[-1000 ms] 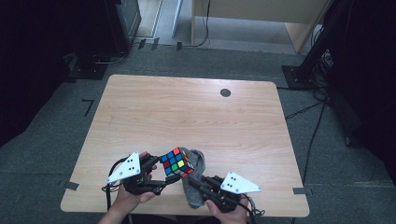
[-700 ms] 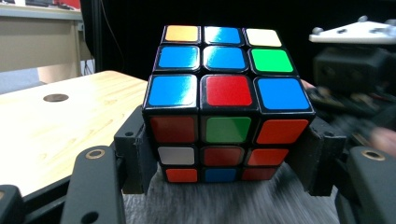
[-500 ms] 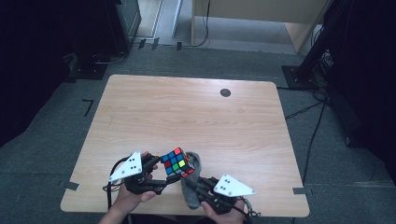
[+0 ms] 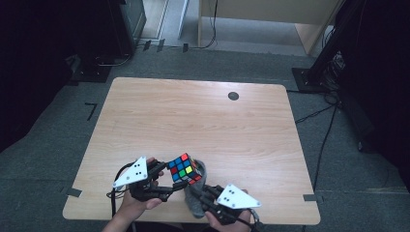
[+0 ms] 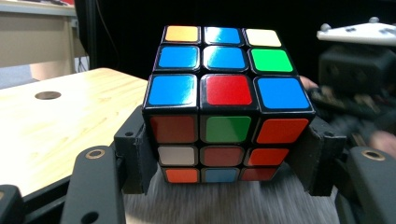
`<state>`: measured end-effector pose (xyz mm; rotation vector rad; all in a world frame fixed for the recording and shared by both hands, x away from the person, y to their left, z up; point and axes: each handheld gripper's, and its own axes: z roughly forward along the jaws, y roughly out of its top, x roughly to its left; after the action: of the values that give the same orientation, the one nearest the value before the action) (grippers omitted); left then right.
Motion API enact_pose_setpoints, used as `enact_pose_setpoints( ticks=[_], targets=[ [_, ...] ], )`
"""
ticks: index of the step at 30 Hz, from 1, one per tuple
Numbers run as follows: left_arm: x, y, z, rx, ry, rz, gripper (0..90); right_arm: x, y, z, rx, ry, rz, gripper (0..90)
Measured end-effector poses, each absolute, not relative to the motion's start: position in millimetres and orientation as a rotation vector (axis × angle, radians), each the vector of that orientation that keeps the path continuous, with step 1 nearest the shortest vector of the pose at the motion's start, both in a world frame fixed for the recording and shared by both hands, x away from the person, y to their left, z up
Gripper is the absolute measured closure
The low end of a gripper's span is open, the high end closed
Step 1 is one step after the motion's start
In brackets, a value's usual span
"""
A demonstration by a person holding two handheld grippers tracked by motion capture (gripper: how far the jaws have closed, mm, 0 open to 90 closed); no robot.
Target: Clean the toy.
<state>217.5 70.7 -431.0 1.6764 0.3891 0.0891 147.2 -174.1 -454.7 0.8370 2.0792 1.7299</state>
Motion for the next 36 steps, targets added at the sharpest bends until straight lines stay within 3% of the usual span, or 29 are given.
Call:
enact_pose_setpoints(
  ticks=[3, 10, 16, 23, 30, 36],
  targets=[
    [217.2, 71.1, -431.0, 1.683, 0.385, 0.099, 34.2, 142.6, -161.6, -455.8, 0.749, 2.141, 1.683, 76.2],
    [218.2, 72.3, -430.9, 1.674, 0.393, 0.093, 34.2, 154.1, -198.2, -450.5, 0.971, 1.938, 1.781, 76.5],
    [217.3, 70.9, -431.1, 1.671, 0.385, 0.080, 34.2, 141.5, -162.8, -455.7, 0.756, 2.105, 1.683, 76.1],
    [218.7, 73.7, -430.3, 1.663, 0.400, 0.074, 34.2, 146.7, -185.6, -449.0, 0.827, 1.995, 1.693, 76.3],
    [218.3, 72.5, -430.9, 1.682, 0.405, 0.098, 34.2, 134.6, -150.9, -456.3, 0.600, 2.164, 1.618, 75.1],
    [222.0, 79.7, -429.4, 1.660, 0.438, 0.107, 34.2, 158.6, -195.9, -455.7, 0.919, 2.015, 1.535, 75.1]
  ],
)
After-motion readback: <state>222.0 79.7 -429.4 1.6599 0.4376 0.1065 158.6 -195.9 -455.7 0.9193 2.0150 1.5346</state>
